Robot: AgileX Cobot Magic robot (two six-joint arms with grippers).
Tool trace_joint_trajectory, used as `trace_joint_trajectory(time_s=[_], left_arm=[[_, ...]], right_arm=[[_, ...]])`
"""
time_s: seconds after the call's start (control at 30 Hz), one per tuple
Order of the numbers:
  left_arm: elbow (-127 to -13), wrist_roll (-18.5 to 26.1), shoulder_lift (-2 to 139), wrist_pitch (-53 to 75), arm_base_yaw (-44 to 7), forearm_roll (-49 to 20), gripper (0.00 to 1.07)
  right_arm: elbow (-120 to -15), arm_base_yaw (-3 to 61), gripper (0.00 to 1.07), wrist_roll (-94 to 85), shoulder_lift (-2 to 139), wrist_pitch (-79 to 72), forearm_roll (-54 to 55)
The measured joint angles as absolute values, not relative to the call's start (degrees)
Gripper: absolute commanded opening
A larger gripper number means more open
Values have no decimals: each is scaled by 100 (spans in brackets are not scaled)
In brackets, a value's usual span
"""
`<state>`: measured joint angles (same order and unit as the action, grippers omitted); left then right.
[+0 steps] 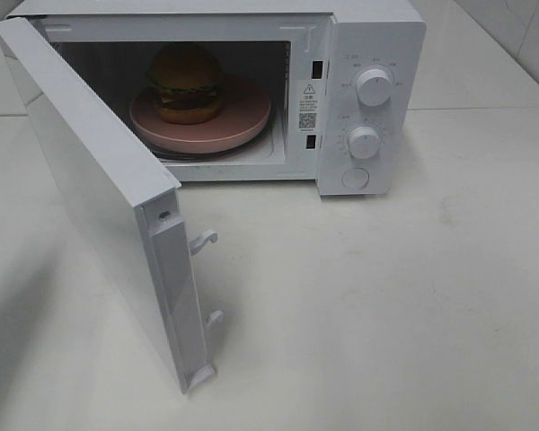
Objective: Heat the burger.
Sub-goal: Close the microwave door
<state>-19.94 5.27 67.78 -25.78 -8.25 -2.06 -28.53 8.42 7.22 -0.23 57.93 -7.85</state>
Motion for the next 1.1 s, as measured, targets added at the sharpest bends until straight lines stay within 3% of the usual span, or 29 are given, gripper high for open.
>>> trace_joint_trajectory(time_s=[0.2,0.5,1.1], left_arm=[[-1994,504,7494,-3243,-1031,-189,0],[-1977,86,8388,-4521,-1415,223,0],[-2641,34,9316,-4681,-2332,315,0]], right_arm=[[-2853,842,76,722,-23,5793,-785],[-2853,842,76,722,-23,5793,-785],[-2853,842,76,722,-23,5793,-768]])
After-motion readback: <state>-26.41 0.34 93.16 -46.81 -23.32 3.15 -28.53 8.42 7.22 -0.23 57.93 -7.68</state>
